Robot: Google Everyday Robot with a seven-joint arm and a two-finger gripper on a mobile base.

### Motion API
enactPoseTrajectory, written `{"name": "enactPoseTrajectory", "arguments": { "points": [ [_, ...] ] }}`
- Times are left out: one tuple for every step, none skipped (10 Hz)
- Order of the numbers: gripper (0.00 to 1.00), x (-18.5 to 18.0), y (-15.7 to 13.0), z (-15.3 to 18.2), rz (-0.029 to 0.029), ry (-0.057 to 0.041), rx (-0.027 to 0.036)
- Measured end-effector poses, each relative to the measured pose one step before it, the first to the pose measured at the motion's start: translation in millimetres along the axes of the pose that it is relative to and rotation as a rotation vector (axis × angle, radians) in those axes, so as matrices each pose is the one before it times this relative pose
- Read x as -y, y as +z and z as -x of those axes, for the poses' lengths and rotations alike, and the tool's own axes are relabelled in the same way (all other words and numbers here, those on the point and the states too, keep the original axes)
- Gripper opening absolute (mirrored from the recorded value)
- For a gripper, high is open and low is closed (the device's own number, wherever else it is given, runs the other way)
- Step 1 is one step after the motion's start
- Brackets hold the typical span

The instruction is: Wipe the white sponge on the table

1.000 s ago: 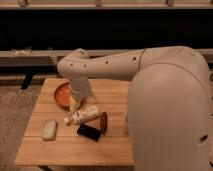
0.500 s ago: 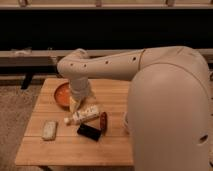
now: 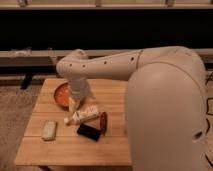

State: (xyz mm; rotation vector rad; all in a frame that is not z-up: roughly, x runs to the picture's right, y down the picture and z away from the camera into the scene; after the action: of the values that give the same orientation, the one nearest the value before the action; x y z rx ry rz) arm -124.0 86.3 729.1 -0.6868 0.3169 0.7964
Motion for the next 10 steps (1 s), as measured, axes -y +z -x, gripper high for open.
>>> {"name": "enactPoseTrajectory", "arguments": {
  "points": [
    [0.8,-17.55,5.02,8.31,0.00531,-0.01484,-0.00672],
    [0.8,-26.53,5.19,8.93,0.0074,-0.01304,-0.0098],
    [0.8,-20.43,3.77,5.43,0.0011,-0.0053,-0.00714],
    [0.8,-23.71,4.18,8.41,0.00039,-0.0033,-0.00593],
    [0.8,-31.03,10.26,16.94,-0.00219,-0.00448,-0.0075],
    [0.8,-16.6,9.33,9.31,0.00048,-0.00267,-0.00997],
    [0.8,-9.91,14.77,12.92,-0.00827,0.00493,-0.01063],
    [0.8,-10.53,17.29,13.48,-0.00352,0.0077,-0.01348],
    [0.8,-11.48,13.56,12.17,0.00264,0.0005,-0.00405],
    [0.8,-2.97,8.28,5.83,0.00496,0.00786,-0.00523]
  ]
}}
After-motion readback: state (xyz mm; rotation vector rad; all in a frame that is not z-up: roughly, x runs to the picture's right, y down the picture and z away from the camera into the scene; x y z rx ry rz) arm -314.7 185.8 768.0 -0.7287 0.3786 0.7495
